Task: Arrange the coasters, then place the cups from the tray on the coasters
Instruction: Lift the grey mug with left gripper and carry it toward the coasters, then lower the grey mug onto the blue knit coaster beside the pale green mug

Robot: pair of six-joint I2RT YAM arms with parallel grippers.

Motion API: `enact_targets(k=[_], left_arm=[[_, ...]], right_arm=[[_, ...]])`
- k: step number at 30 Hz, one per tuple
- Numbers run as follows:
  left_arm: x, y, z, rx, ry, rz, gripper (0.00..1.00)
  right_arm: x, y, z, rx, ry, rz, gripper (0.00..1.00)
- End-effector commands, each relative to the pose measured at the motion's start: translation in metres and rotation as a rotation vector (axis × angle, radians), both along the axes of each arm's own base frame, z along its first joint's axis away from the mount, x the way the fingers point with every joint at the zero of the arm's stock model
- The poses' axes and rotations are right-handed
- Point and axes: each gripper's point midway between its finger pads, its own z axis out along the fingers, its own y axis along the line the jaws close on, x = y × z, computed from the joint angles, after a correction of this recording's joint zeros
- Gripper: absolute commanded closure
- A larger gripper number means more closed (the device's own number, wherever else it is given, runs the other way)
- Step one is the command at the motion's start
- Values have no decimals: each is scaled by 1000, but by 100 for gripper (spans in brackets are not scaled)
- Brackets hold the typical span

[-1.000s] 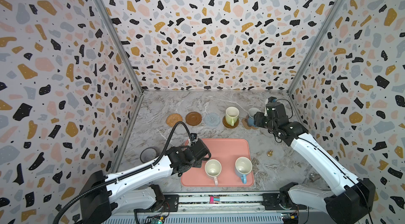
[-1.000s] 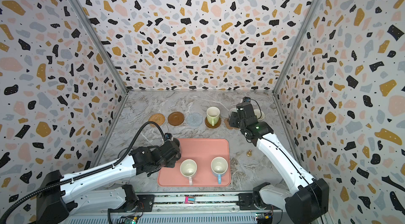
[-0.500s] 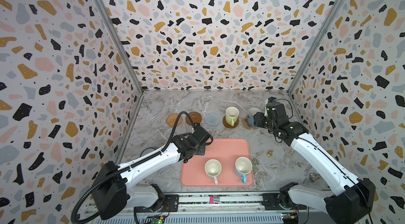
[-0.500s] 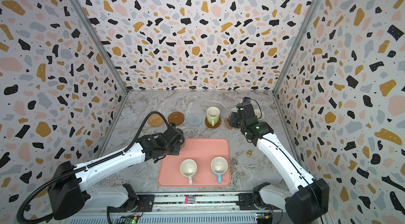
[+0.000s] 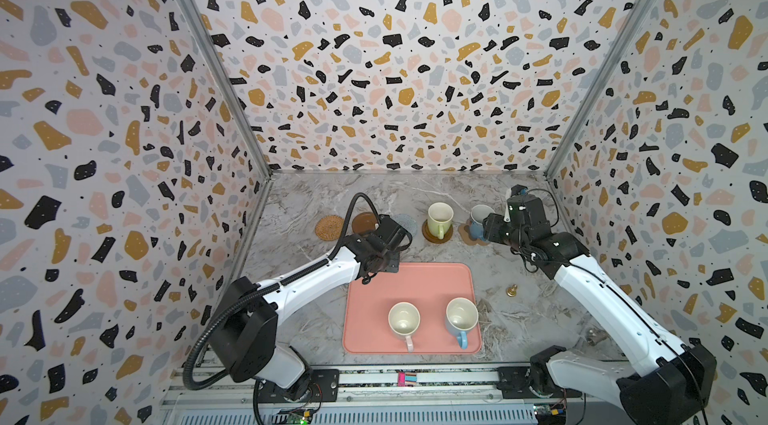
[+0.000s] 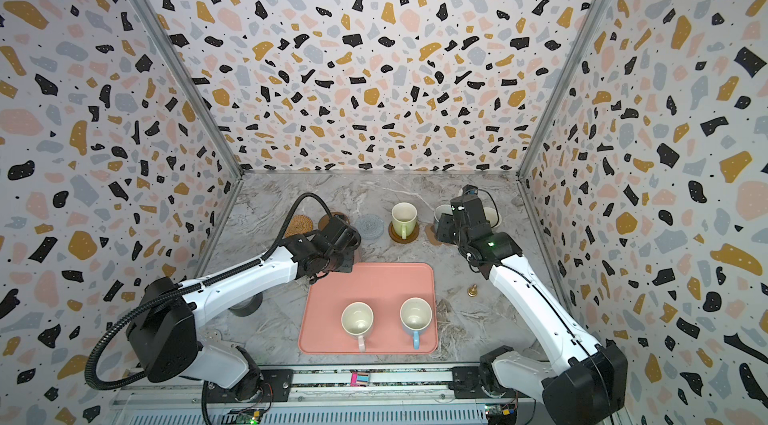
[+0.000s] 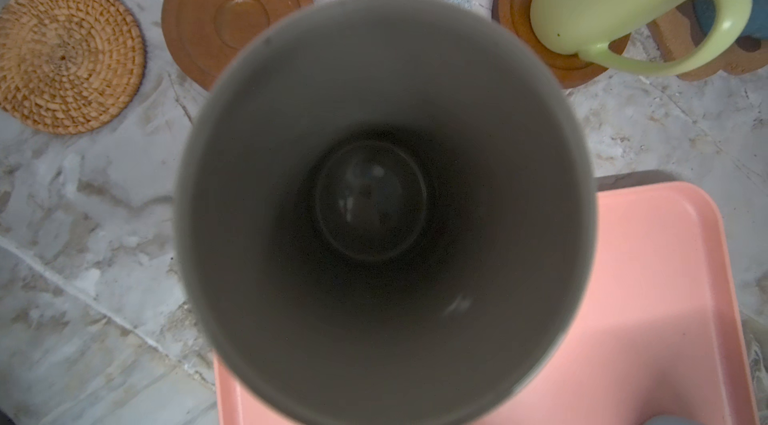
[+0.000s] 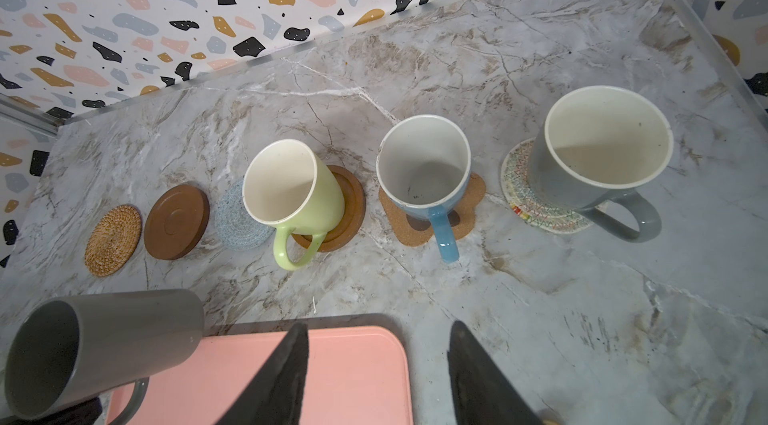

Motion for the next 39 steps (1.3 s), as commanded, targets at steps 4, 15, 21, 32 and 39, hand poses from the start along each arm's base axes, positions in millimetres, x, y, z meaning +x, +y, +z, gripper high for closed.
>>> enact_targets(k=[4, 15, 21, 32, 39], left_arm=[[49, -22, 39, -79, -163, 25, 92], [94, -37, 43, -93, -190, 65, 92], [114, -44, 40, -112, -176, 87, 92], [140, -51, 36, -124, -175, 136, 92], [146, -54, 32, -129, -171, 153, 93]], right_arm=[[-7, -4, 4, 14, -1, -6, 44], [-16, -7, 3, 15, 10, -2, 44], [-18, -6, 2, 20, 17, 5, 44], [-22, -6, 1, 27, 24, 8, 44], [-24, -6, -1, 30, 27, 9, 44]])
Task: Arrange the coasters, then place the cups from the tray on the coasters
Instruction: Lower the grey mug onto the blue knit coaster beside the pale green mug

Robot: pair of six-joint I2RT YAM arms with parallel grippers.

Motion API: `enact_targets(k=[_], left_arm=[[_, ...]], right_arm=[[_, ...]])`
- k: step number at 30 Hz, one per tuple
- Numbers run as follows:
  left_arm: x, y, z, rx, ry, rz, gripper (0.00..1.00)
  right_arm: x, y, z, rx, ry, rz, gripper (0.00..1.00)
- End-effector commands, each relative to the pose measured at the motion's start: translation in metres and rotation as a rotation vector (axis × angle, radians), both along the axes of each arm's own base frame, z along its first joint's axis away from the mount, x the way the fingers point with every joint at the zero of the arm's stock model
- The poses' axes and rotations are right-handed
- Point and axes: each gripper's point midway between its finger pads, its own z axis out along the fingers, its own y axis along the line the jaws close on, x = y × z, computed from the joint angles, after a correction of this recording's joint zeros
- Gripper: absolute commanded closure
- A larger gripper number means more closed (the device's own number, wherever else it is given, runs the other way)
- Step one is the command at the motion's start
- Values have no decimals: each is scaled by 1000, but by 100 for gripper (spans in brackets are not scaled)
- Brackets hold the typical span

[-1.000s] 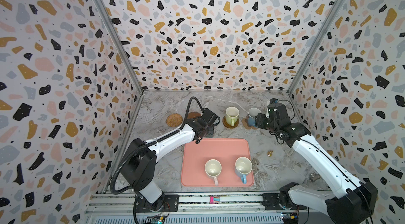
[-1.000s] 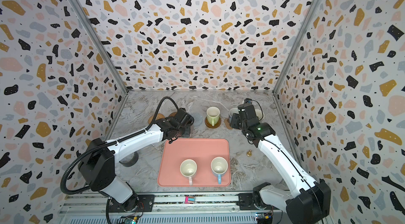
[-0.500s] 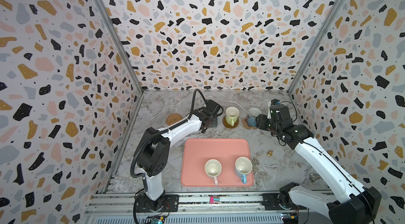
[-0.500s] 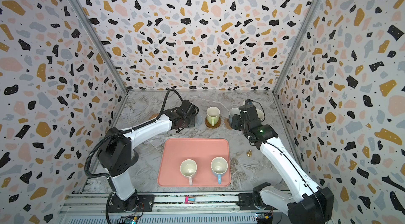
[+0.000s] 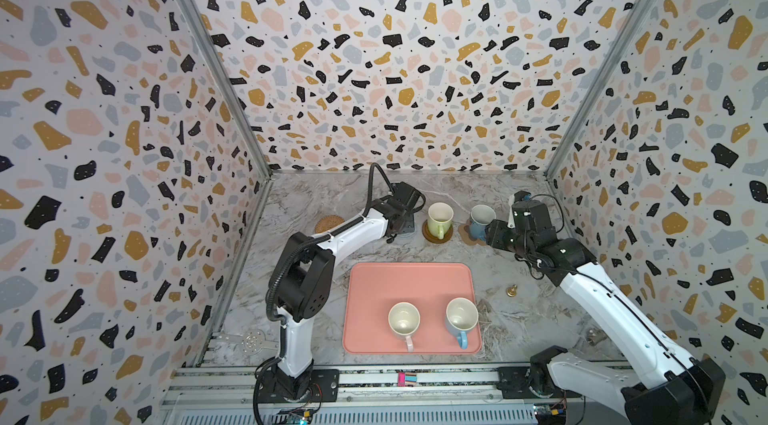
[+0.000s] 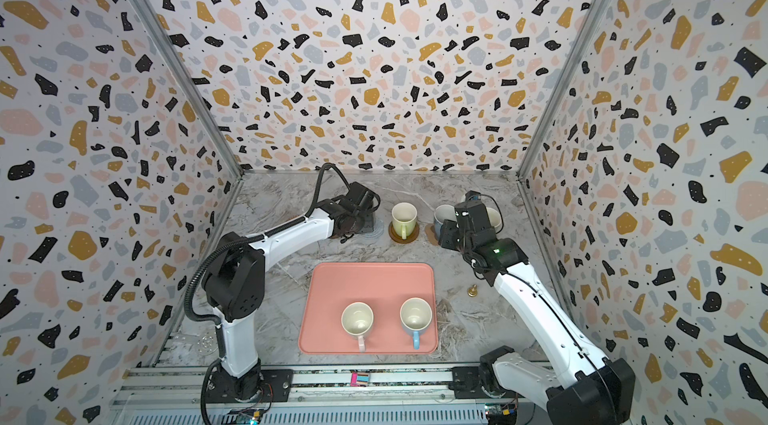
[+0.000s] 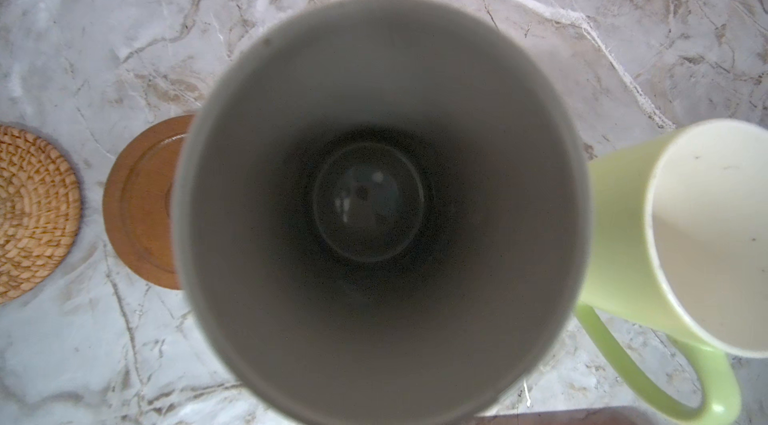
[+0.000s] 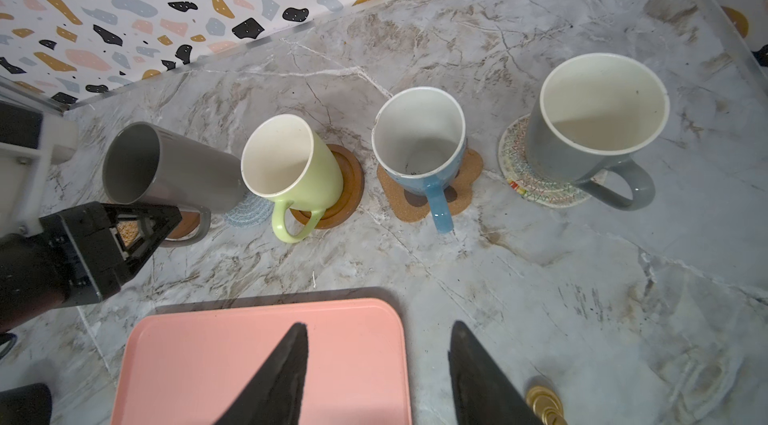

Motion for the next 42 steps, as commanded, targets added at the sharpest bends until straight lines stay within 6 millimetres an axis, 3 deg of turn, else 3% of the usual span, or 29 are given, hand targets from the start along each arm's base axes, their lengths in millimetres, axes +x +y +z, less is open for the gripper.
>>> enact_targets(k=[1, 29, 42], left_arm=[[24, -10, 39, -71, -121, 33, 93], [24, -11, 26, -62, -102, 42, 93], [21, -22, 16, -49, -89, 23, 94]], right_arm=[[-6, -3, 3, 11, -2, -6, 44], [-5, -1, -1, 14, 6, 3, 44], [-5, -1, -4, 9, 11, 6, 44]])
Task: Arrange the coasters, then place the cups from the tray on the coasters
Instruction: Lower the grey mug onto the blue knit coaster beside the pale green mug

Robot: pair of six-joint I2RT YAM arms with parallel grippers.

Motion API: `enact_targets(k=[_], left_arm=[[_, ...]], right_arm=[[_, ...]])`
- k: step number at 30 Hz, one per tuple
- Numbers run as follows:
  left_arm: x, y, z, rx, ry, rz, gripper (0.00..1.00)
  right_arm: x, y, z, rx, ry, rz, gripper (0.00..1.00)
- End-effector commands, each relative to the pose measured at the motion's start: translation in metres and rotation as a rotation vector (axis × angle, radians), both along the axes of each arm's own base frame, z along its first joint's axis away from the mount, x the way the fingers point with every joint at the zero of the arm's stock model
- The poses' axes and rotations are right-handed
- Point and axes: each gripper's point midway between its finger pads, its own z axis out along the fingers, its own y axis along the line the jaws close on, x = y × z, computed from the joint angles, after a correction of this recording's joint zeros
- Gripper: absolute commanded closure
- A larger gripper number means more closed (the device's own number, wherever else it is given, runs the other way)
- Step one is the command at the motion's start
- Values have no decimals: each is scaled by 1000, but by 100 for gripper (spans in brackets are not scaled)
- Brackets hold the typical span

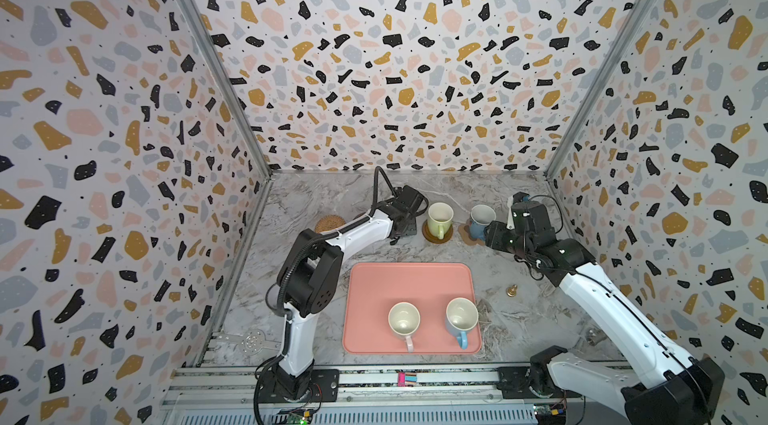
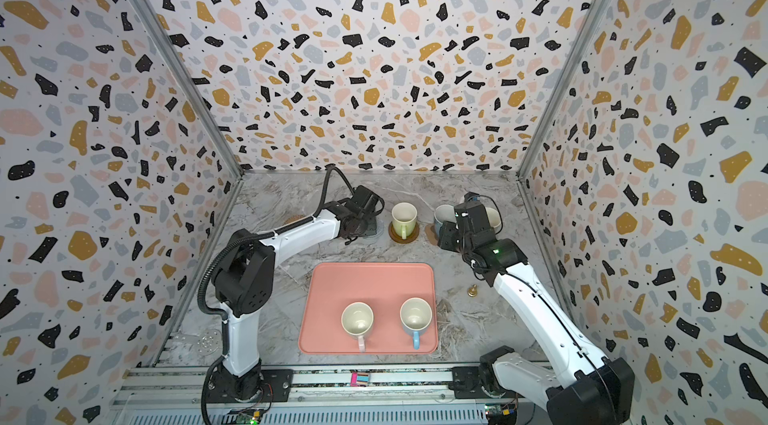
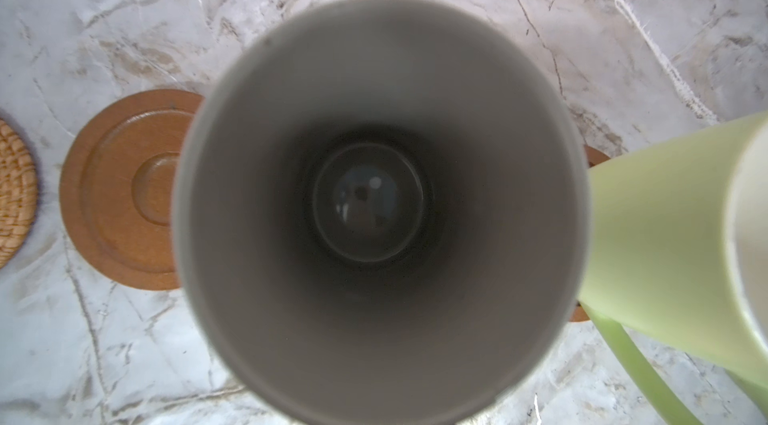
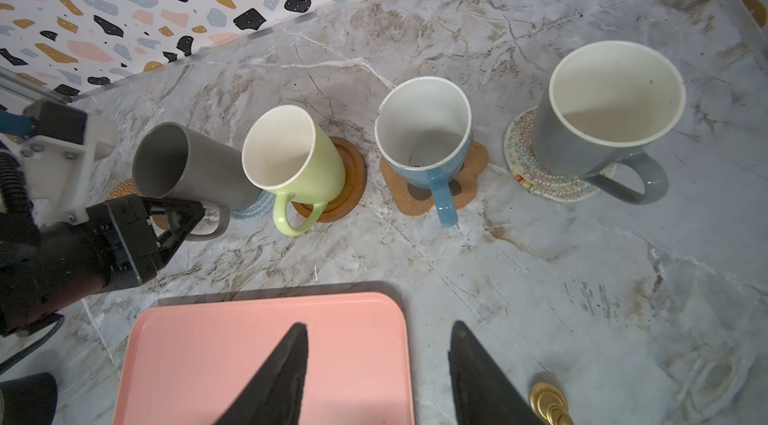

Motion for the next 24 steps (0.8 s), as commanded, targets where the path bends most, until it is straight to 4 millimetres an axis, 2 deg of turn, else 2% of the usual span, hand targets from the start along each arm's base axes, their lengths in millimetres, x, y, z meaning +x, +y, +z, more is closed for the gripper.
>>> enact_targets(k=[1, 9, 24], left_arm=[[23, -15, 37, -60, -123, 11, 93], [20, -15, 30, -48, -110, 8, 92], [17, -21, 25, -38, -101, 6, 70]], right_arm=[[-4, -3, 1, 2, -2, -6, 44], [-3, -2, -1, 3, 0, -2, 44], [-4, -2, -1, 3, 3, -1, 44]])
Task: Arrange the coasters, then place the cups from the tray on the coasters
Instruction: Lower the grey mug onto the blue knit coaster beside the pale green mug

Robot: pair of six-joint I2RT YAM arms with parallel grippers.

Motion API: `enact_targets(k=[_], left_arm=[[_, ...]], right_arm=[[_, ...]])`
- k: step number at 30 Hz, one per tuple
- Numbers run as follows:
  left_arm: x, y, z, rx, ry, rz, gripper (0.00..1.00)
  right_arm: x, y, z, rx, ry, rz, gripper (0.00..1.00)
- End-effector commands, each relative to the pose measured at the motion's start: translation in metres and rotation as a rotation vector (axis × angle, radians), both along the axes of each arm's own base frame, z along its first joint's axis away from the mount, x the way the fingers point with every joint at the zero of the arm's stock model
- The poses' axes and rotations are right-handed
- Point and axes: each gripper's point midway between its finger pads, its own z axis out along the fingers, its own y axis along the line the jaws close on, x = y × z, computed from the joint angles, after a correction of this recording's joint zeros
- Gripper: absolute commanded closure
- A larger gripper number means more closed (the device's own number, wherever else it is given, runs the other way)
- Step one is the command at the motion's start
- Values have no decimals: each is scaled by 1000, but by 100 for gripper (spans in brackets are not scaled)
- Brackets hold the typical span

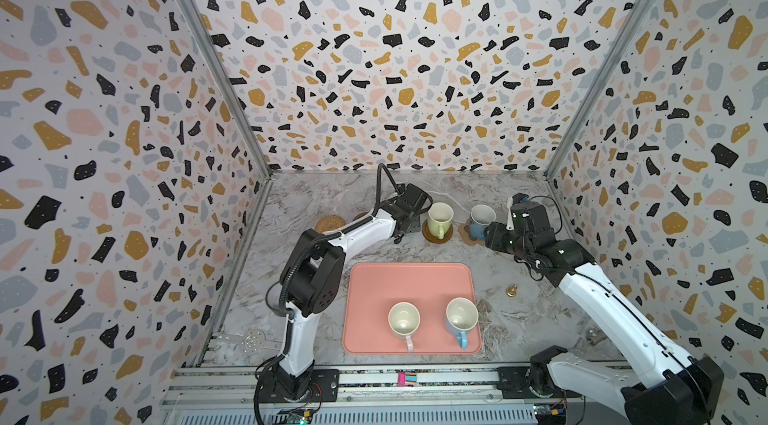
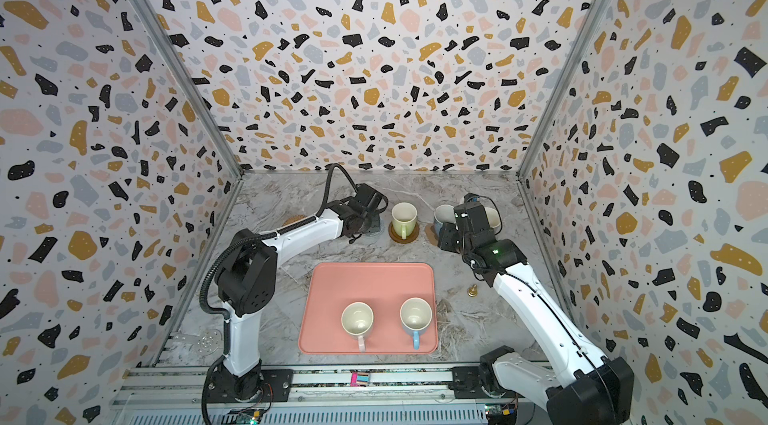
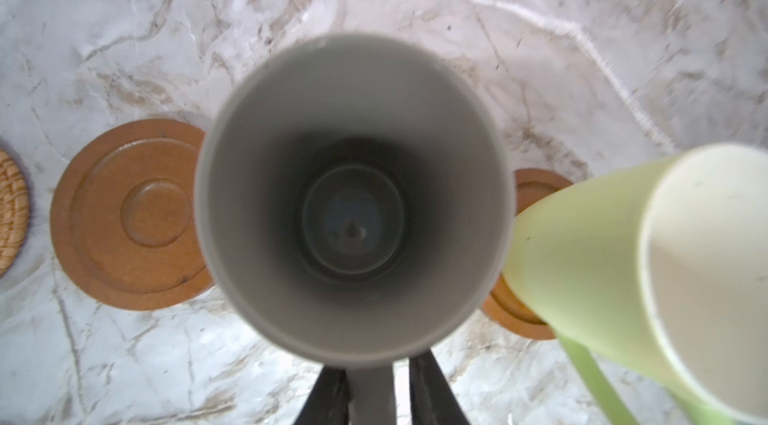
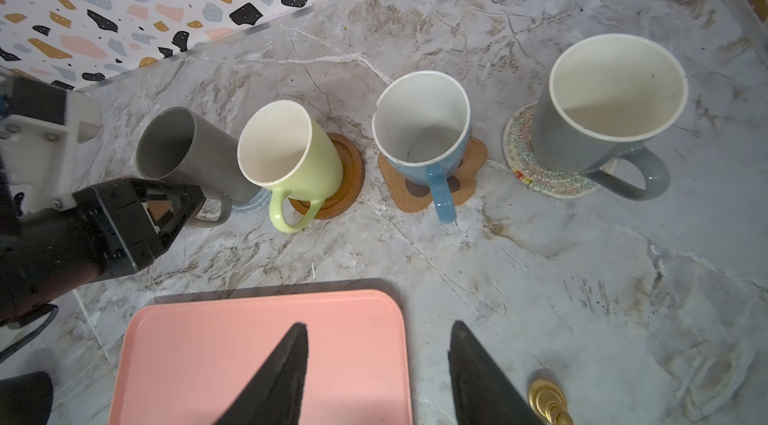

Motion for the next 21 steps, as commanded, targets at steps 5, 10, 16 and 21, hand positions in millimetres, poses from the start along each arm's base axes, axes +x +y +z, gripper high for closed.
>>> enact_targets(k=[5, 10, 16, 21], left_arm=[[3, -13, 17, -32, -48, -4, 63], [-2, -13, 19, -40, -45, -8, 59], [-6, -6, 19, -30, -52, 3, 57], [-7, 6, 18, 22, -59, 26, 57]], right_arm=[[-3, -2, 3, 5, -5, -3, 44], [-3, -2, 2, 2, -2, -3, 44], [-2, -1, 3, 4, -3, -2, 44], [-2, -1, 4, 5, -3, -2, 44]])
